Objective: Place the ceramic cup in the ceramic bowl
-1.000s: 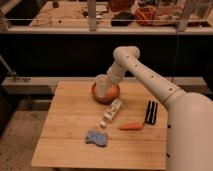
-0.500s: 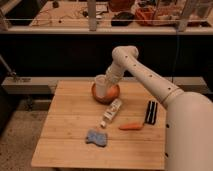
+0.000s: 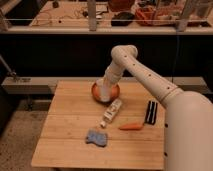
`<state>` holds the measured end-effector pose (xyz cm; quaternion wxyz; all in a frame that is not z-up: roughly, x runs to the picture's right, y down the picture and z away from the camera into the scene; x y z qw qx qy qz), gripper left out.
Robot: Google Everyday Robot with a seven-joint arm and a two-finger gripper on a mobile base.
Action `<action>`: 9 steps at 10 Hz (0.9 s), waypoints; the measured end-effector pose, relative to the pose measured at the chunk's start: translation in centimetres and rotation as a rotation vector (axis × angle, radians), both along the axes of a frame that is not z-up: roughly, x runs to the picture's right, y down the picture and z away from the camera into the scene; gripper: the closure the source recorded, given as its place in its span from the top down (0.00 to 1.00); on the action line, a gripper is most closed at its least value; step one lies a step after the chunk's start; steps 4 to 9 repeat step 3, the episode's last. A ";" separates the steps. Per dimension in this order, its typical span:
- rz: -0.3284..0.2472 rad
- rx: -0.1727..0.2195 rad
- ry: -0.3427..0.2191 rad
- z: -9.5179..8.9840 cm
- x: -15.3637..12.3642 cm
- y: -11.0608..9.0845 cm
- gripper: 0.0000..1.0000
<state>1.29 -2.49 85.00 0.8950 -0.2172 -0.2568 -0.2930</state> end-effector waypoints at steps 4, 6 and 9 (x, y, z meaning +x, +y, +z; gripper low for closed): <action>0.004 0.000 0.006 -0.1 0.0 -0.1 0.58; 0.004 0.000 0.006 -0.1 0.0 -0.1 0.58; 0.004 0.000 0.006 -0.1 0.0 -0.1 0.58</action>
